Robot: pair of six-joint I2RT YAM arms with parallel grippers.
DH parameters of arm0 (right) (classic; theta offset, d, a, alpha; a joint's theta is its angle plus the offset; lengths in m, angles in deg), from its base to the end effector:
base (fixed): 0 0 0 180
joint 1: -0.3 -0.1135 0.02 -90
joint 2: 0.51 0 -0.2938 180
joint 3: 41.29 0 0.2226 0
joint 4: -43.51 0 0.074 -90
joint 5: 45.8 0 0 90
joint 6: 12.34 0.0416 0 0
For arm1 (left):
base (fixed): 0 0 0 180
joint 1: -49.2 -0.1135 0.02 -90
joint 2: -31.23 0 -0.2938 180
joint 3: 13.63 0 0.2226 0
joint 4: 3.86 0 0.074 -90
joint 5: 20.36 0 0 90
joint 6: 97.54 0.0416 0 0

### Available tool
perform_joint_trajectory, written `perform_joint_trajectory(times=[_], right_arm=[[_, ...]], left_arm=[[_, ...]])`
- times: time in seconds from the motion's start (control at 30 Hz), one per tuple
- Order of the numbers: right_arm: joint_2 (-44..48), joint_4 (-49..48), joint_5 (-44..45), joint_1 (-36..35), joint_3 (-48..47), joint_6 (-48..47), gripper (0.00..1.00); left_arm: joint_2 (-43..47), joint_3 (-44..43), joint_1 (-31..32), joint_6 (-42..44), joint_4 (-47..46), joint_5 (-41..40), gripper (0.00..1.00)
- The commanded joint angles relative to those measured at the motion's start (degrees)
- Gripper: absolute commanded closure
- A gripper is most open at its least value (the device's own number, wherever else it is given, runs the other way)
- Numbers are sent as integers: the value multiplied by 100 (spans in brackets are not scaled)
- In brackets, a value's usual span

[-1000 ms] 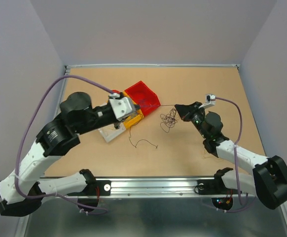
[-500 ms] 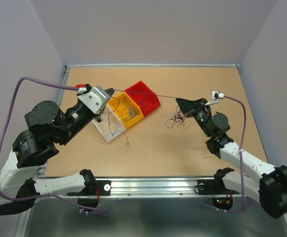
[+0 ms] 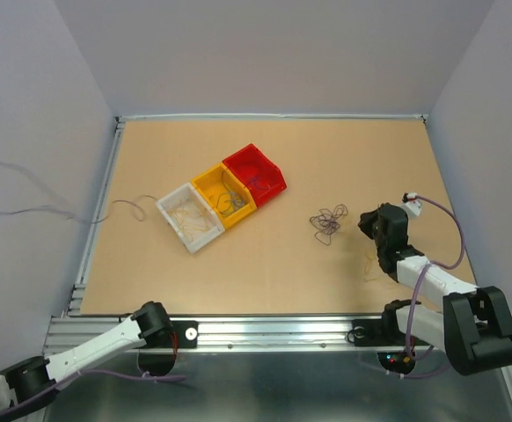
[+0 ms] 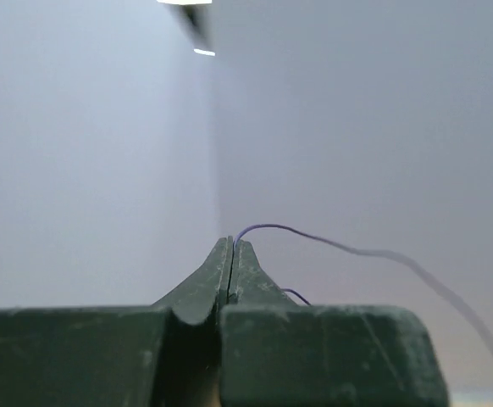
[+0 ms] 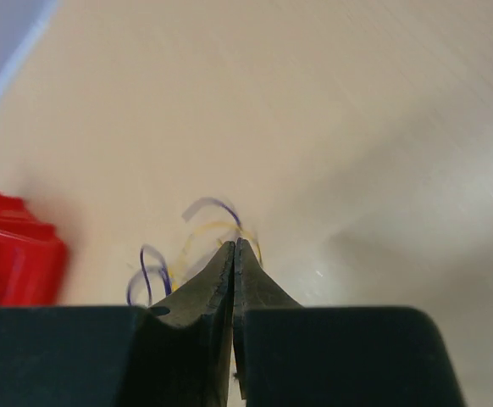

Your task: Untangle the cables

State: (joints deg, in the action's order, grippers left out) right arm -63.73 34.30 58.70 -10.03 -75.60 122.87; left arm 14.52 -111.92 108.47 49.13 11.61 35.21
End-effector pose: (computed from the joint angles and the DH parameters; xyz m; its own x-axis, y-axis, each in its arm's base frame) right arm 0.1889 0.0238 0.2297 -0.1923 0.6634 -0.7232 0.2764 0.7437 0.6087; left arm -0.0743 0.1710 0.5172 0.7513 0.0848 -0.6545 -0.0651 0.9964 0.0543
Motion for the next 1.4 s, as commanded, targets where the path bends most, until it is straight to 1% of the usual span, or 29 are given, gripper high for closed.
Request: perform_joint_trajectory(times=[0.0, 0.1, 0.2, 0.23, 0.27, 0.3, 0.33, 0.37, 0.47, 0.5, 0.53, 0.57, 0.6, 0.63, 0.67, 0.73, 0.77, 0.83, 0.9, 0.93, 1.03, 1.07, 1.1, 1.13, 1.17, 1.2, 1.23, 1.27, 1.37], right_arm=[[187, 700, 615, 48, 75, -197, 96], [74, 700, 580, 84, 48, -197, 98], [73, 709, 361, 92, -83, -416, 99], [125, 700, 230, 92, -110, -478, 98], [187, 682, -163, 92, -136, -704, 91], [353, 613, -384, 92, -128, -855, 89], [441, 525, -622, 92, -93, -934, 86], [538, 489, -685, 84, -66, -953, 81], [863, 287, -965, 84, 101, -1023, 76], [899, 261, -1054, 84, 101, -1049, 76], [934, 269, -1237, 84, 84, -1093, 75], [926, 269, -1318, 92, 75, -1093, 75], [934, 226, -1388, 84, 66, -1102, 74], [908, 208, -1415, 84, 49, -1102, 73], [873, 190, -1676, 84, 48, -1102, 72], [812, 112, -1836, 84, 31, -1093, 71], [785, 102, -1959, 92, 5, -1059, 71], [715, 15, -2100, 84, 13, -1032, 71], [697, -38, -2293, 84, 31, -997, 71], [715, -82, -2329, 84, 48, -988, 70], [802, -170, -2522, 84, 127, -988, 64], [863, -257, -2627, 84, 162, -1014, 58], [890, -293, -2671, 84, 180, -1006, 55], [917, -311, -2707, 84, 180, -1014, 52], [908, -311, -2733, 75, 180, -1032, 49], [891, -311, -2786, 75, 171, -1041, 43], [847, -328, -2812, 75, 163, -1032, 41], [829, -355, -2865, 75, 163, -1023, 40], [759, -416, -2918, 75, 163, -979, 40]], left_arm=[[501, 249, 50, 1276, -1329, -757, 100], [730, 285, 76, 1435, -1066, -793, 100], [792, 284, 103, 918, -241, -355, 100], [766, 511, 155, 830, -21, -179, 100], [713, 679, 199, 707, 7, -108, 100], [678, 880, 339, 680, 8, -64, 100], [573, 1309, 418, 618, -1, -20, 100], [494, 1548, 506, 592, -62, -19, 100], [91, 2303, 726, 434, -344, -2, 100], [-303, 2550, 727, 294, -509, 94, 100], [-742, 2631, 727, 223, -607, 138, 100], [-746, 2666, 727, 127, -712, 182, 100], [-1216, 2667, 727, -22, -905, 261, 100], [-1456, 2640, 727, -50, -1054, 262, 100], [-1902, 2579, 727, -76, -1178, 262, 100], [-2300, 2351, 718, -234, -1380, 314, 100], [-2615, 2072, 701, -296, -1442, 349, 100], [-2907, 1519, 526, -628, -1460, 559, 100], [-3372, 1122, 105, -919, -1355, 771, 100], [-3522, 737, -80, -1268, -1250, 1024, 100], [-4146, 138, -818, -1841, -1031, 1578, 100], [-4513, -335, -1325, -2182, -821, 1867, 100], [-4717, -618, -1530, -2386, -671, 2001, 100], [-4901, -1099, -1950, -2545, -382, 2315, 100], [-5069, -1304, -2137, -2694, -266, 2493, 100], [-5323, -1437, -2295, -2965, -213, 2668, 100], [-5395, -1534, -2418, -3029, -195, 2983, 100], [-5509, -1535, -2533, -3082, -212, 3100, 100], [-5658, -1395, -2578, -3205, -388, 3347, 100]])
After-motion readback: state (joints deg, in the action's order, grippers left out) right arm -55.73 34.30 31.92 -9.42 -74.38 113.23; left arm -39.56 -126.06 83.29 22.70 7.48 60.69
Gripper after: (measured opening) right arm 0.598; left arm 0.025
